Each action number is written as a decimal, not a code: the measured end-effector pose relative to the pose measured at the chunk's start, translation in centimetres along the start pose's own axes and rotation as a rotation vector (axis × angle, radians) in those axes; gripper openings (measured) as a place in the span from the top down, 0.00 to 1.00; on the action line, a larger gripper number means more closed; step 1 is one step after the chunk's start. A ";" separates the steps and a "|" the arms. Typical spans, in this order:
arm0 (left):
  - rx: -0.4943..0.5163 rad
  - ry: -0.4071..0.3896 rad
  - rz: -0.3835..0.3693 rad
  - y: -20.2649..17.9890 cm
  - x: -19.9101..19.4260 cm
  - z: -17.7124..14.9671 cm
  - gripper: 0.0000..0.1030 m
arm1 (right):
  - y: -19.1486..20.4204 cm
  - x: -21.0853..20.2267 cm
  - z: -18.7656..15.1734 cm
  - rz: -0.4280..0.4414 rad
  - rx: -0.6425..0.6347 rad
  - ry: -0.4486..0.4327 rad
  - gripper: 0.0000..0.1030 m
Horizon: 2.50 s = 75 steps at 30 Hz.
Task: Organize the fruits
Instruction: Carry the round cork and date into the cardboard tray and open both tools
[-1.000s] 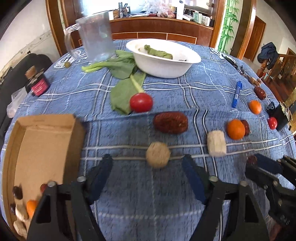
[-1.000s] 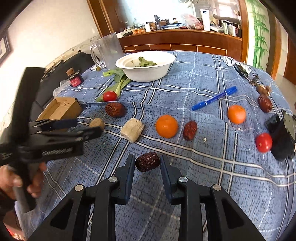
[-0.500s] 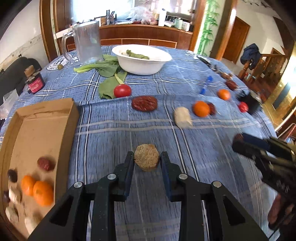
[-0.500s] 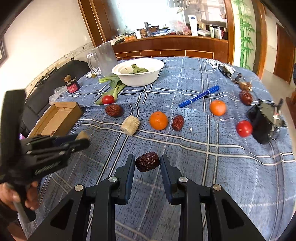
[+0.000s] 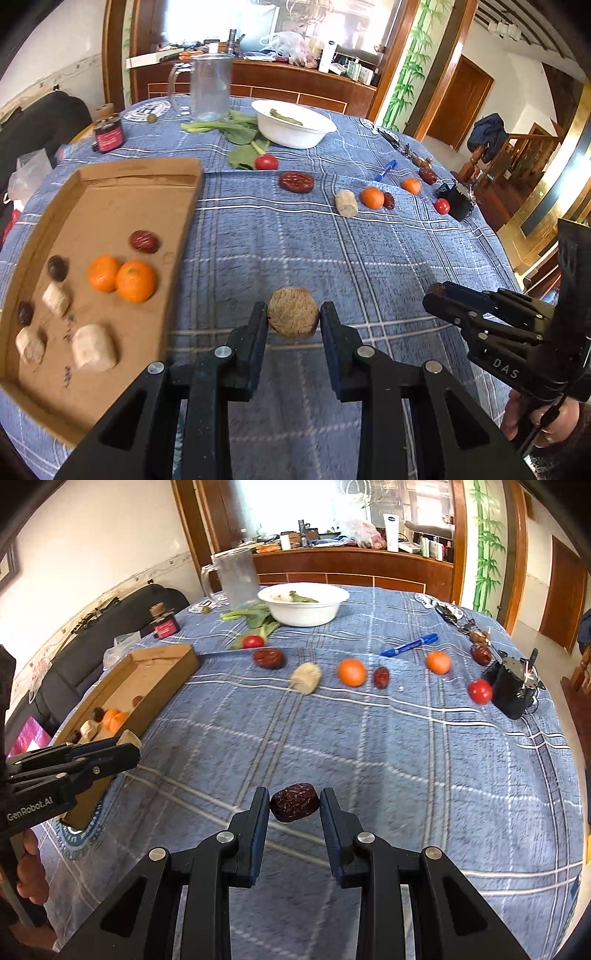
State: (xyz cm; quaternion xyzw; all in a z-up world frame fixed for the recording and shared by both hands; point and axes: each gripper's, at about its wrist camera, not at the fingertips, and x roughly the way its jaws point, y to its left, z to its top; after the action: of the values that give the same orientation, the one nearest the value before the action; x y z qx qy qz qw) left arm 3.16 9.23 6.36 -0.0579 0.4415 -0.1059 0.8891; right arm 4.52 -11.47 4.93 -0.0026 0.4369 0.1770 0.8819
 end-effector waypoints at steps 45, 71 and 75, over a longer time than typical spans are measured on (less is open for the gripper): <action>-0.179 -0.038 0.194 23.0 -1.9 5.0 0.73 | 22.5 10.7 12.4 0.066 -0.254 -0.027 0.70; -0.176 0.089 0.193 24.9 5.6 8.0 0.73 | 20.7 19.7 14.6 0.026 -0.174 0.123 0.70; -0.168 0.088 0.202 24.7 5.5 7.9 0.73 | 20.7 19.7 14.5 0.029 -0.173 0.133 0.70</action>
State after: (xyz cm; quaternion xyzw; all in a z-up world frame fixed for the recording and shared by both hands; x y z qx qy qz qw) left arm 16.08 31.96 1.98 -0.0827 0.4912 0.0190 0.8669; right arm 20.11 16.40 1.82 -0.0841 0.4775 0.2263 0.8448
